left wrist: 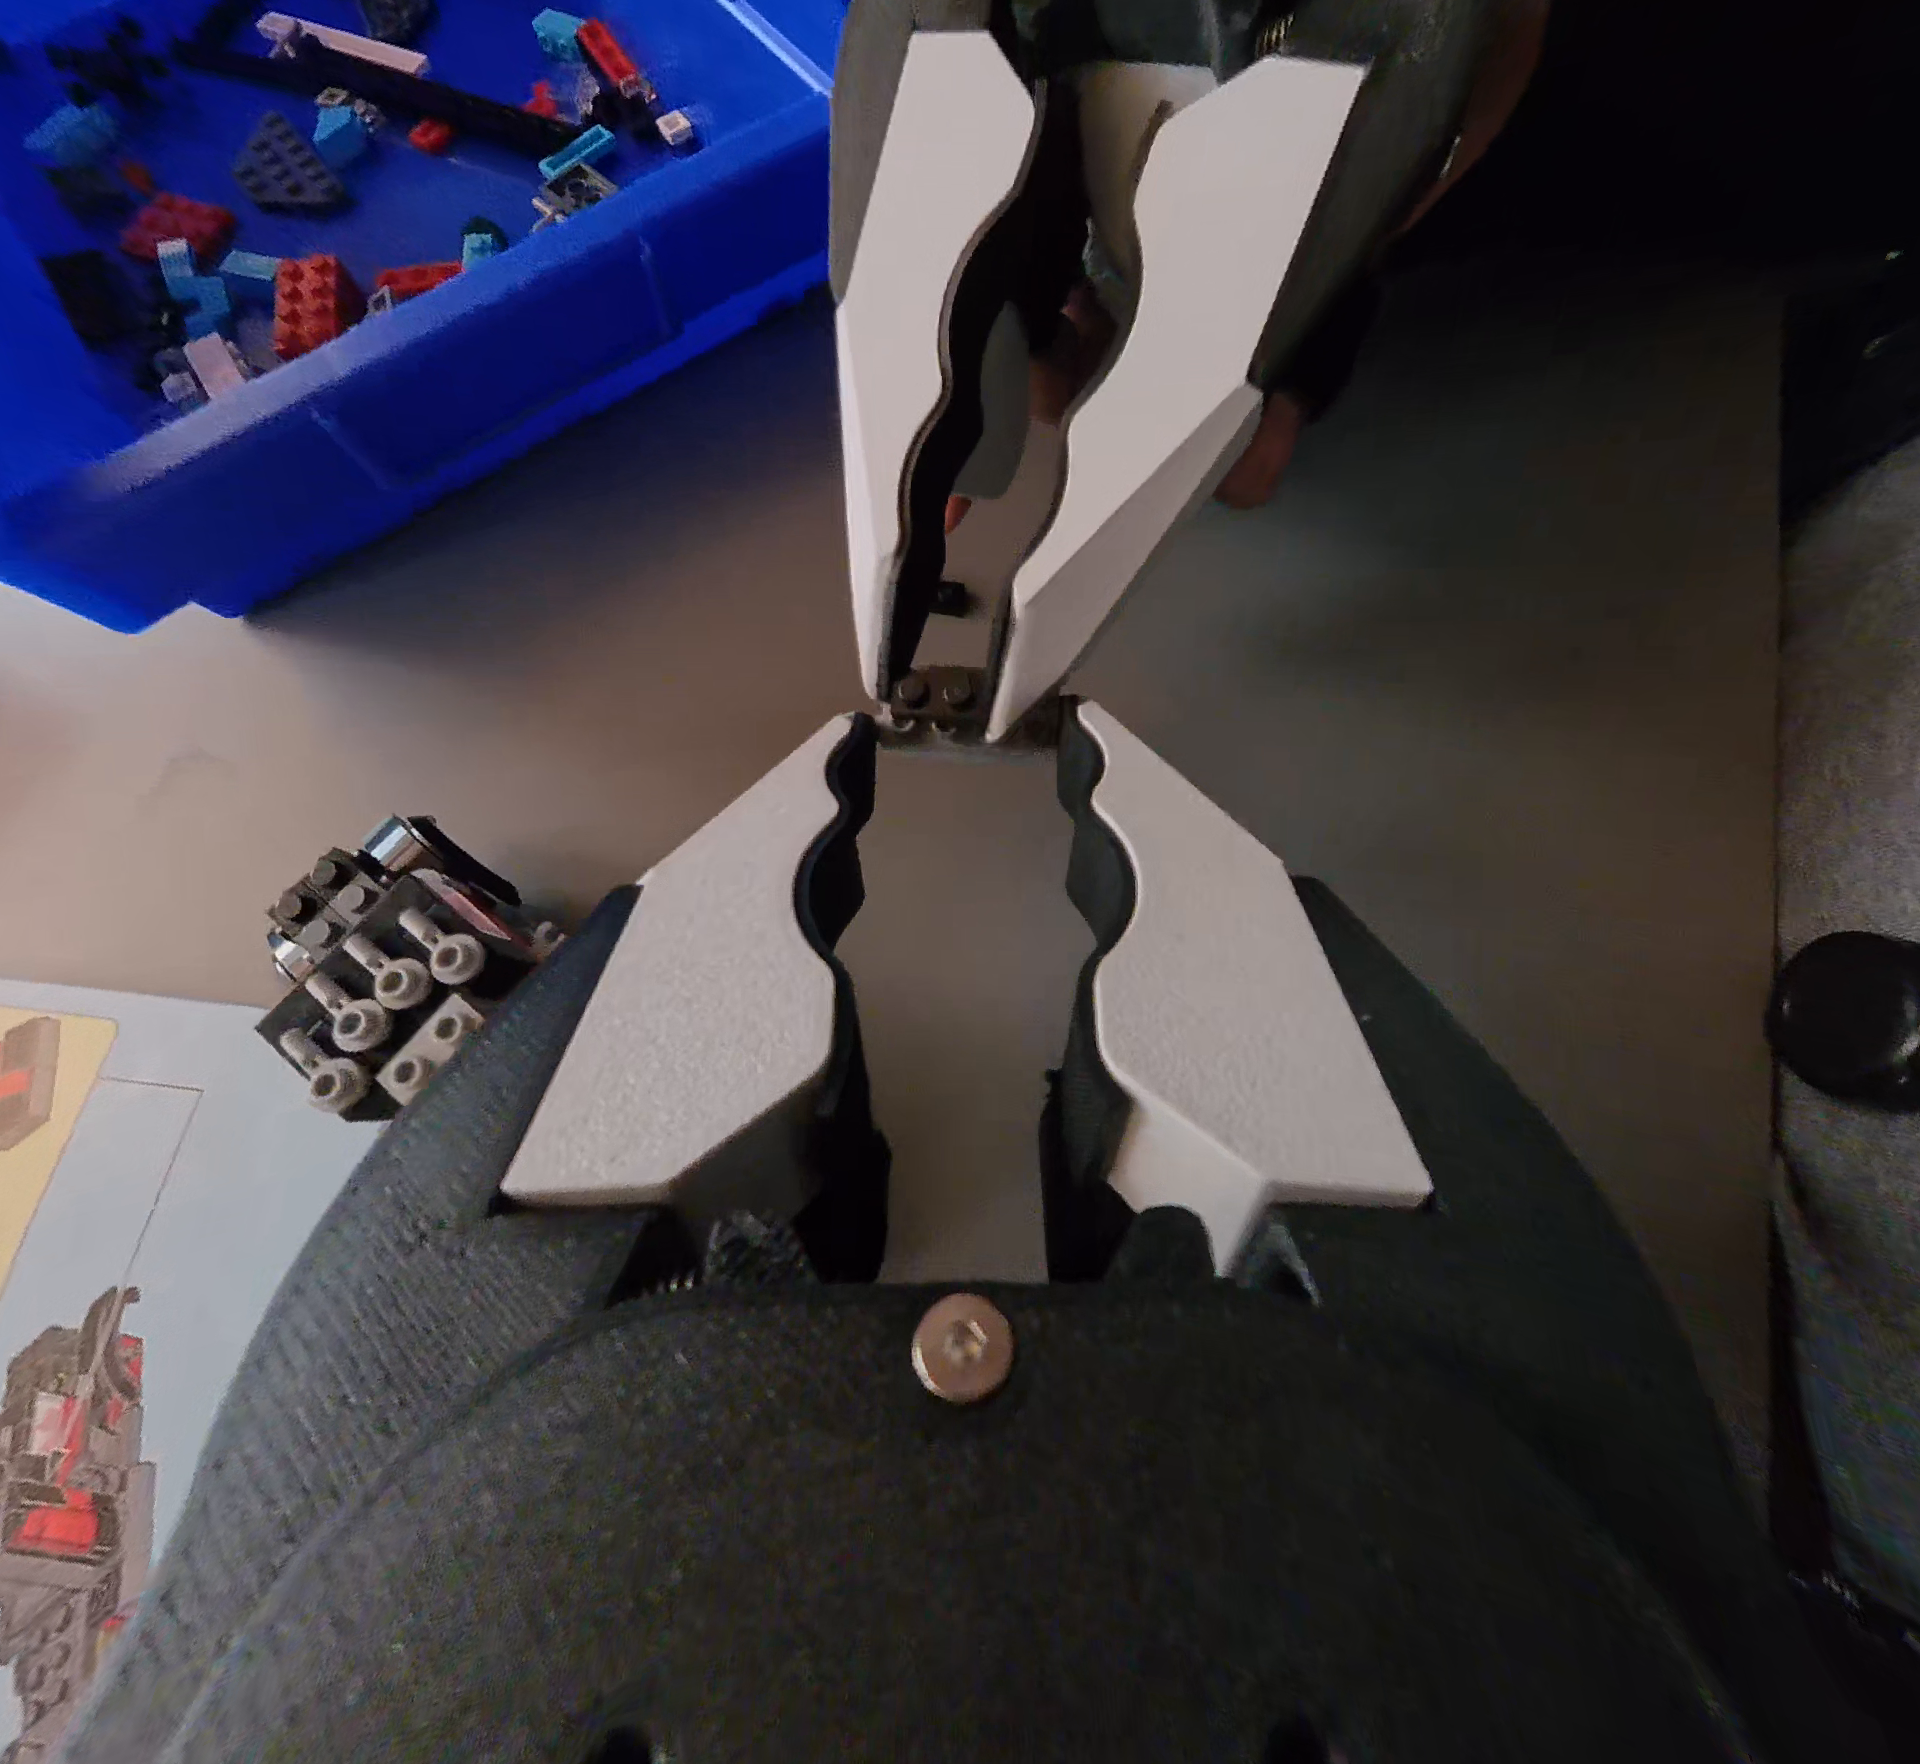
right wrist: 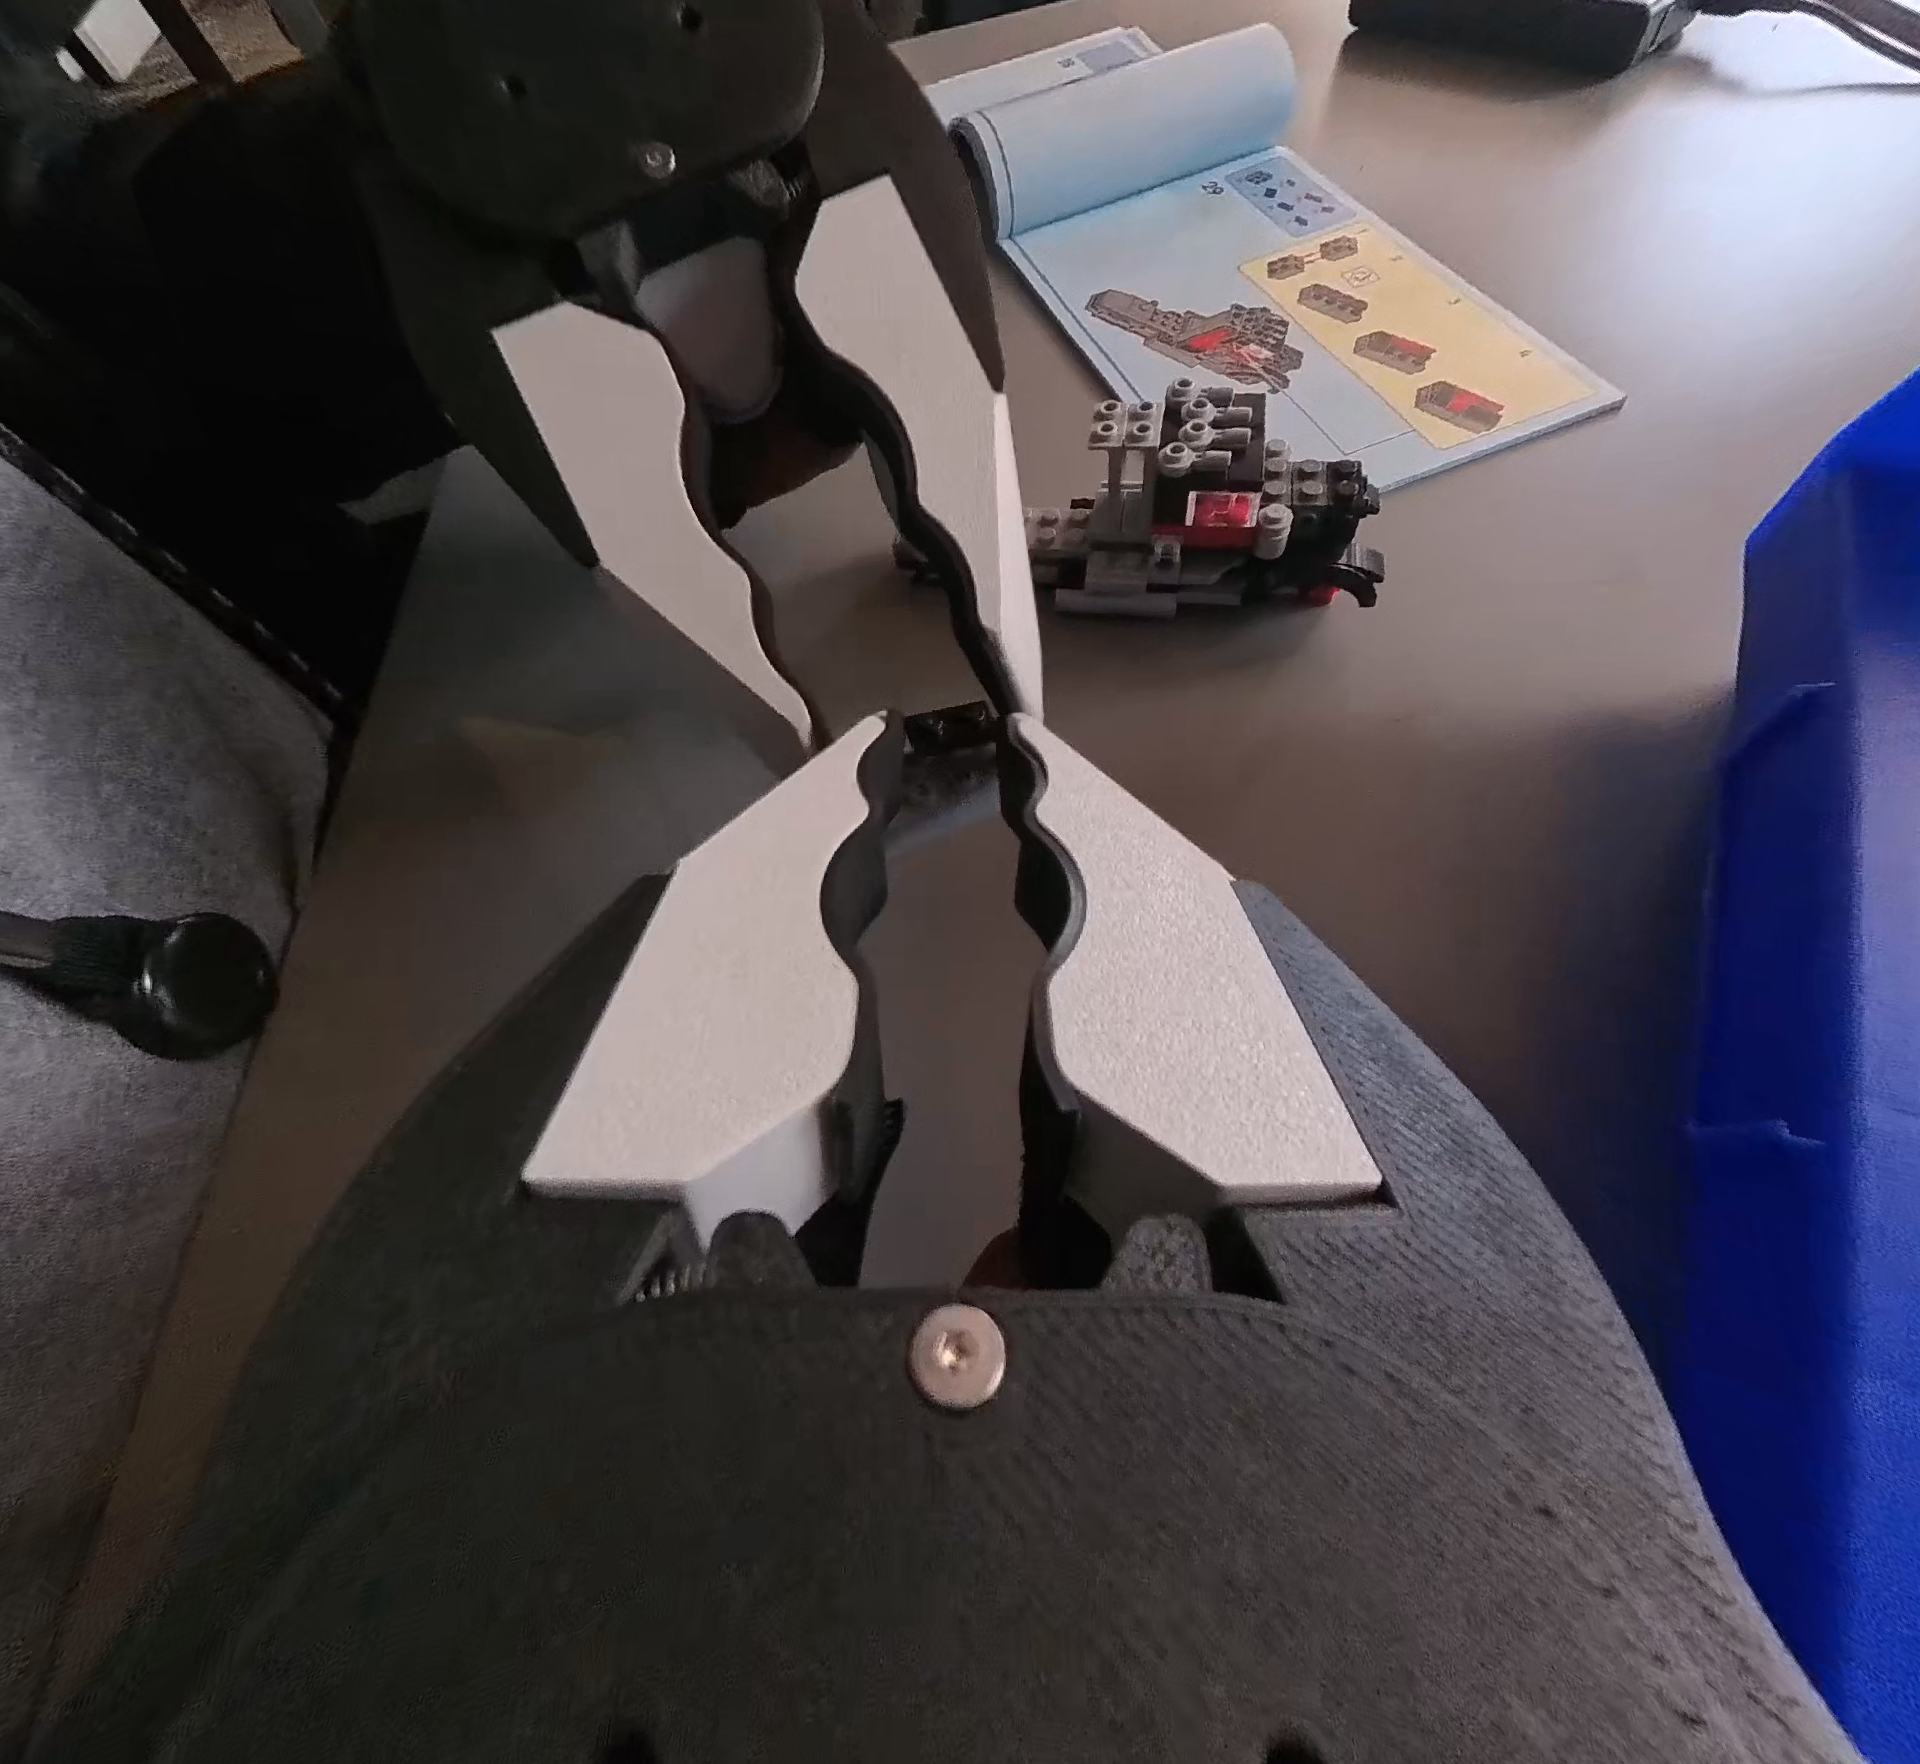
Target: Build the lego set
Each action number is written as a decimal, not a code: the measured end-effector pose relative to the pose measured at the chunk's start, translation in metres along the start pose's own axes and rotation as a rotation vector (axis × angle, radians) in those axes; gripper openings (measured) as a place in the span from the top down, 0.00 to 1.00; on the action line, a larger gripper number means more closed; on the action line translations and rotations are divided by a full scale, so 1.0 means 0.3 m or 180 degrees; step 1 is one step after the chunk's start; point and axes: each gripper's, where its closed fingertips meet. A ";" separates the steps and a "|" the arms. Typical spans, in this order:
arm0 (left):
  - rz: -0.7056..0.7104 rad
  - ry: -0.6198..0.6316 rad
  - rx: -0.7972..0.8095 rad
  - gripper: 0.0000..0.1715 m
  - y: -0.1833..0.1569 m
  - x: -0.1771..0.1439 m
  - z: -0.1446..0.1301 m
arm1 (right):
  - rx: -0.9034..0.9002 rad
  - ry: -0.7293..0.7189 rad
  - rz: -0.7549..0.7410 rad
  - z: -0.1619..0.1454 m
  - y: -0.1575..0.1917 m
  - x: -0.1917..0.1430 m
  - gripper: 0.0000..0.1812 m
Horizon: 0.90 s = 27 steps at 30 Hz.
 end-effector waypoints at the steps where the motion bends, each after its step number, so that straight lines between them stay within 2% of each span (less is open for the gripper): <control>1: -0.0005 0.0007 0.0012 0.79 0.000 -0.001 0.004 | 0.0001 0.0003 -0.0008 -0.001 -0.001 0.000 0.89; 14: -0.0047 0.0183 0.0102 0.79 -0.004 -0.005 0.016 | 0.0037 -0.0052 -0.0050 0.003 -0.007 -0.010 0.88; 20: -0.0048 0.0192 0.0100 0.79 -0.004 -0.008 0.019 | 0.0121 -0.0087 -0.0080 0.005 -0.014 -0.023 0.82; 24: -0.0049 0.0152 0.0091 0.79 0.001 -0.022 0.023 | 0.0440 -0.0173 -0.0051 0.019 -0.009 -0.046 0.78; 27: -0.0079 0.0095 0.0128 0.79 0.005 -0.044 0.030 | 0.0974 -0.0296 0.0014 0.042 0.000 -0.065 0.78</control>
Point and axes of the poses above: each gripper's, where its closed fingertips meet, x out along the fingers, z out of its top, y = z × x across the jaws, and after that the axes turned 1 degree about -z, right-handed
